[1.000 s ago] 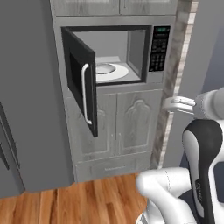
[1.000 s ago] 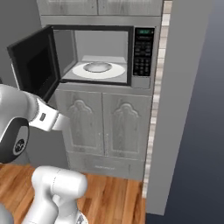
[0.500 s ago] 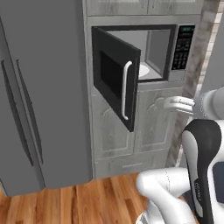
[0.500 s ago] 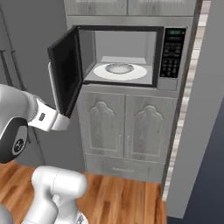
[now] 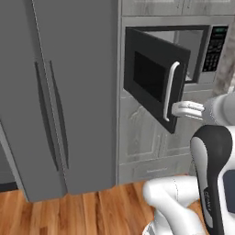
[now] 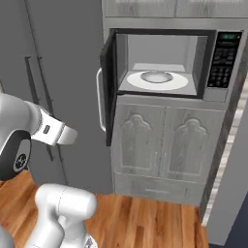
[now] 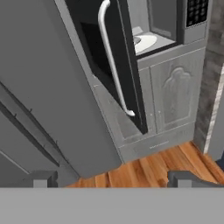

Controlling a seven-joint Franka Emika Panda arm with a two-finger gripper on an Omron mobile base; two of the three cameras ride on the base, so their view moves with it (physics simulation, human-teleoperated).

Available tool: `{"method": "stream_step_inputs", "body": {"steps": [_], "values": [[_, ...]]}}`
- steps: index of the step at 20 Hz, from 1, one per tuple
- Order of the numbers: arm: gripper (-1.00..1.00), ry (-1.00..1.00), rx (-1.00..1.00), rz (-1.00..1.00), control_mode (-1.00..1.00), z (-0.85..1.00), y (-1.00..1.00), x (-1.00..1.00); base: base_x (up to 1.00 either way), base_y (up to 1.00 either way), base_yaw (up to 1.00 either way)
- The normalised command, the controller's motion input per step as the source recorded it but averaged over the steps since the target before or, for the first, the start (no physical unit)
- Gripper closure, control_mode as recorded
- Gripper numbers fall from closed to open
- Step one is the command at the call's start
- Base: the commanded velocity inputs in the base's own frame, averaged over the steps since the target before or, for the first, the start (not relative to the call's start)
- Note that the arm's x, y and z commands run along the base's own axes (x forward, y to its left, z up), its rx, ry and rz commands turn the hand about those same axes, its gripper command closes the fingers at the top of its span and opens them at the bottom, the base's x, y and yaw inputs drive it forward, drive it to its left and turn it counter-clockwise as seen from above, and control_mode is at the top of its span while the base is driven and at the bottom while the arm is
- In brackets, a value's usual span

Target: Pick the hotdog bun from the counter and place it in the microwave. Then turn on the microwave.

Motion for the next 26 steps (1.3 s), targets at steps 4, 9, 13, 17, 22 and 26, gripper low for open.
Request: {"method": "stream_step_inputs", "body": {"steps": [4, 9, 13, 17, 22, 26], "values": [[-1.00, 0.00, 0.00, 0.00, 1.00, 0.00, 0.00, 0.00, 0.00, 0.65, 0.00], [-1.00, 0.00, 0.00, 0.00, 1.00, 0.00, 0.00, 0.00, 0.00, 0.67, 0.00], [-1.00, 0.00, 0.00, 0.00, 1.00, 0.00, 0.00, 0.00, 0.00, 0.68, 0.00], [-1.00, 0.00, 0.00, 0.00, 1.00, 0.00, 0.00, 0.00, 0.00, 0.66, 0.00], [-1.00, 0.00, 0.00, 0.00, 1.00, 0.00, 0.00, 0.00, 0.00, 0.65, 0.00], [-1.00, 0.00, 0.00, 0.00, 1.00, 0.00, 0.00, 0.00, 0.03, 0.65, 0.00]]}}
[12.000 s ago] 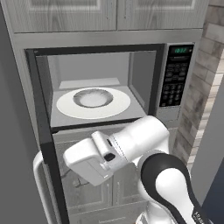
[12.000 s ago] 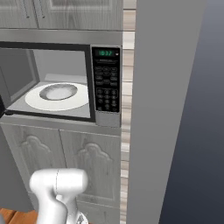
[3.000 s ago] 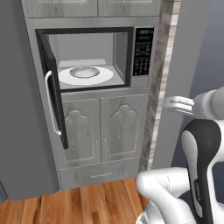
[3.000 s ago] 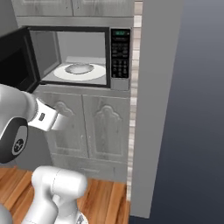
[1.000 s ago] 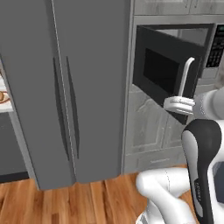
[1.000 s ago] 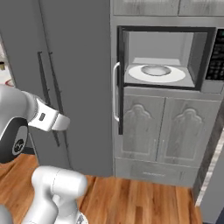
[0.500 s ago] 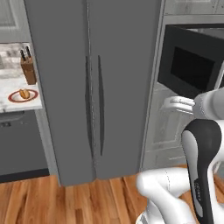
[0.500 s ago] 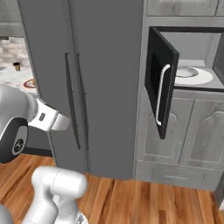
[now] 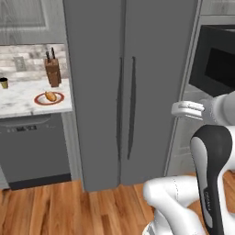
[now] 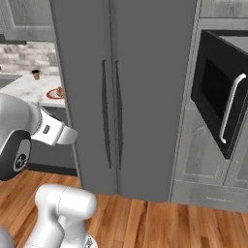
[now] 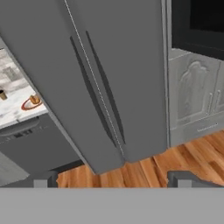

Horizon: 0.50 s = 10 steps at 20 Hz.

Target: Pick the hotdog bun from the counter and place it in the microwave. Then turn on the microwave.

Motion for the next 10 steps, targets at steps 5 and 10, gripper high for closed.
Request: {"method": "stream_step_inputs", "body": {"steps": [5, 10], "values": [[-1.00, 0.00, 0.00, 0.00, 1.00, 0.00, 0.00, 0.00, 0.12, 0.60, 0.00], [-1.00, 0.00, 0.00, 0.00, 1.00, 0.00, 0.00, 0.00, 0.13, 0.59, 0.00]]}}
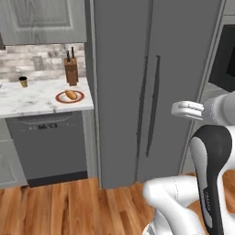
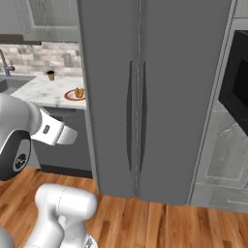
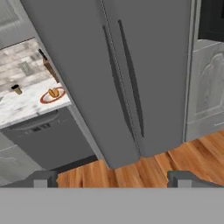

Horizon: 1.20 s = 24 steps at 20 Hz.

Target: Pick the hotdog bun from the counter and place it in the microwave. Then turn on the microwave.

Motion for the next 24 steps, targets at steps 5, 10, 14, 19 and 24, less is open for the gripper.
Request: {"method": "stream_step_inputs", "body": {"steps": [5, 10, 14, 19, 24], "values": [[-1.00, 0.00, 0.00, 0.00, 1.00, 0.00, 0.00, 0.00, 0.21, 0.52, 0.00], [-1.00, 0.00, 0.00, 0.00, 1.00, 0.00, 0.00, 0.00, 0.32, 0.47, 0.00], [-1.00, 0.00, 0.00, 0.00, 1.00, 0.00, 0.00, 0.00, 0.44, 0.39, 0.00], [-1.00, 0.00, 0.00, 0.00, 1.00, 0.00, 0.00, 0.00, 0.45, 0.42, 0.00], [-1.00, 0.00, 0.00, 0.00, 1.00, 0.00, 0.00, 0.00, 0.47, 0.42, 0.00]]}}
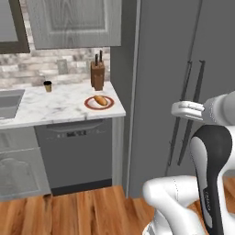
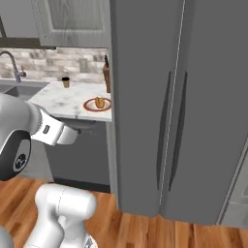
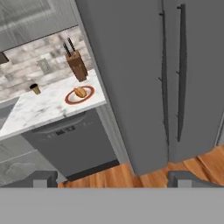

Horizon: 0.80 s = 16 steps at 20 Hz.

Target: Pick the hotdog bun from the counter and place it in the microwave. Then turn on the microwave.

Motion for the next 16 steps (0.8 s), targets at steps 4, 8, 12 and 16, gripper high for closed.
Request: {"method": "stream_step_inputs", "body": {"steps": [4, 8, 12, 16], "values": [[-1.00, 0.00, 0.00, 0.00, 1.00, 0.00, 0.00, 0.00, 0.46, 0.42, 0.00], [-1.00, 0.00, 0.00, 0.00, 1.00, 0.00, 0.00, 0.00, 0.47, 0.40, 0.00], [-1.00, 0.00, 0.00, 0.00, 1.00, 0.00, 0.00, 0.00, 0.46, 0.39, 0.00], [-1.00, 0.00, 0.00, 0.00, 1.00, 0.00, 0.00, 0.00, 0.41, 0.43, 0.00]]}}
